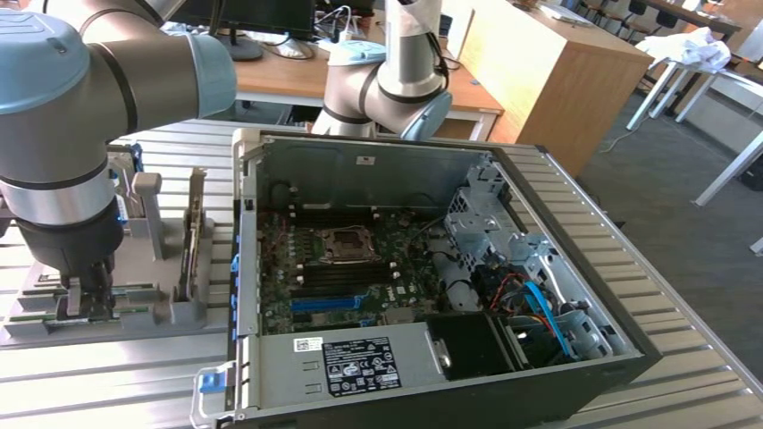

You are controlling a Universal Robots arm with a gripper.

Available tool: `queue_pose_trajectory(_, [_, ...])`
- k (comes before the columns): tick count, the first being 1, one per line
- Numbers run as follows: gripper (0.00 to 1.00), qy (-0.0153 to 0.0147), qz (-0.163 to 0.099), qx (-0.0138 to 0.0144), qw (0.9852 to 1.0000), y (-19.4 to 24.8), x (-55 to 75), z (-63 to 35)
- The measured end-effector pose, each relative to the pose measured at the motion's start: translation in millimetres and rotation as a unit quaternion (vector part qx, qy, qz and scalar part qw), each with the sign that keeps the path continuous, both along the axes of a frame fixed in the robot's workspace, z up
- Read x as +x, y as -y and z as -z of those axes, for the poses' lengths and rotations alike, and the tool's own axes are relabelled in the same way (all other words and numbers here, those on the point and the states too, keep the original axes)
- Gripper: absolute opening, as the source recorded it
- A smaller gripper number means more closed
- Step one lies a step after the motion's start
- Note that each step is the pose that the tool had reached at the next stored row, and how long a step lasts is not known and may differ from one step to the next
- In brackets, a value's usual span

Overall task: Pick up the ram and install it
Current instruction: 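Pick up the ram and move it above insertion slot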

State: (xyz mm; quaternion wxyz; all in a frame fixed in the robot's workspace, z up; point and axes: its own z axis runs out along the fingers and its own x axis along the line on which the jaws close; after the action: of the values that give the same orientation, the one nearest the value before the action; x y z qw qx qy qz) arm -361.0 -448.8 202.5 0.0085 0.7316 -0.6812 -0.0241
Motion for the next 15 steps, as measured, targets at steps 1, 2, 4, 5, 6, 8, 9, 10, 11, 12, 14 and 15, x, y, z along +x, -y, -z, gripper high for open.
queue_pose_trajectory(1, [0.21,0.0,0.0,0.0,1.0,0.0,0.0,0.0])
queue_pose_trajectory(2, [0.21,0.0,0.0,0.0,1.0,0.0,0.0,0.0])
queue_pose_trajectory(4, [0.21,0.0,0.0,0.0,1.0,0.0,0.0,0.0])
queue_pose_trajectory(5, [0.21,0.0,0.0,0.0,1.0,0.0,0.0,0.0])
queue_pose_trajectory(6, [0.21,0.0,0.0,0.0,1.0,0.0,0.0,0.0])
queue_pose_trajectory(8, [0.13,0.0,0.0,0.0001,1.0,0.0,0.0,0.0])
queue_pose_trajectory(9, [0.13,0.0,0.0,0.0,1.0,0.0,0.0,0.0])
queue_pose_trajectory(10, [0.12,0.0,0.0,0.0,1.0,0.0,0.0,0.0])
queue_pose_trajectory(11, [0.12,0.0,0.0,0.0,1.0,0.0,0.0,0.0])
queue_pose_trajectory(12, [0.12,0.0,0.0,0.0,1.0,0.0,0.0,0.0])
queue_pose_trajectory(14, [0.12,0.0,0.0,0.0,1.0,0.0,0.0,0.0])
queue_pose_trajectory(15, [0.12,0.0,0.0,0.0,1.0,0.0,0.0,0.0])
